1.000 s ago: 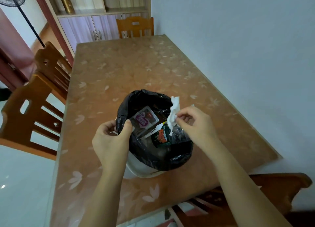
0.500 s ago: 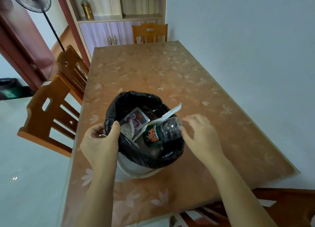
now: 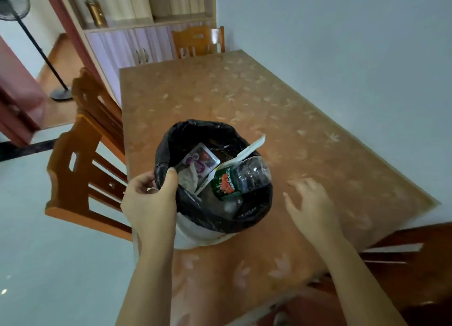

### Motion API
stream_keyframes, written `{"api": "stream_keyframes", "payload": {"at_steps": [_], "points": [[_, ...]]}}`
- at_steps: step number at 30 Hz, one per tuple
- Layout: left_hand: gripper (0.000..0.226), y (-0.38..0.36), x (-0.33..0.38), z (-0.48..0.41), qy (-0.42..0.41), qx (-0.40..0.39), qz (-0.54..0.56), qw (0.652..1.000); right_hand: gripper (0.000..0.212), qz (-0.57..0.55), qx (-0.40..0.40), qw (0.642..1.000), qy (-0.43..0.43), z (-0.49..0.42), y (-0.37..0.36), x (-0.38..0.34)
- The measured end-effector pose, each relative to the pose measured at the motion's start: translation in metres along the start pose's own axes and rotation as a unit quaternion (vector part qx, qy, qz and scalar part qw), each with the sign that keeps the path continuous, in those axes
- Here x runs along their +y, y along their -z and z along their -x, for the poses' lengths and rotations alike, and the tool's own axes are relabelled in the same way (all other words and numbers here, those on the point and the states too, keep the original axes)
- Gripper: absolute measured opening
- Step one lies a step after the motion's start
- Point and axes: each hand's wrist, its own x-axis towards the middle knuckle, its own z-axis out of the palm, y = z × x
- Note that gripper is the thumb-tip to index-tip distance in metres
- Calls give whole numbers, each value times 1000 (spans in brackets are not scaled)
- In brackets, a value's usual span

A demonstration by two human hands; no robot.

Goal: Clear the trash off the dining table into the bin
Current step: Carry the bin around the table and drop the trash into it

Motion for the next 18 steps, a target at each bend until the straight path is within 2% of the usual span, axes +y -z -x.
{"api": "stream_keyframes", "payload": {"at_steps": [5, 8, 12, 15, 18], "points": [[36, 33, -13, -35, 0, -81, 6, 997, 29, 9, 39, 997, -70, 57, -26, -51], [38, 54, -20, -44, 0, -115, 3, 993, 29, 34, 19, 993, -114, 94, -32, -71], [32, 80, -26, -48, 14, -152, 12, 988, 24, 106, -1, 987, -121, 135, -28, -92], [25, 102, -24, -46, 22, -174, 43, 984, 24, 42, 31, 982, -180, 163, -20, -113], [25, 132, -21, -45, 12, -181, 68, 981, 25, 29, 50, 983, -174, 191, -21, -139]]}}
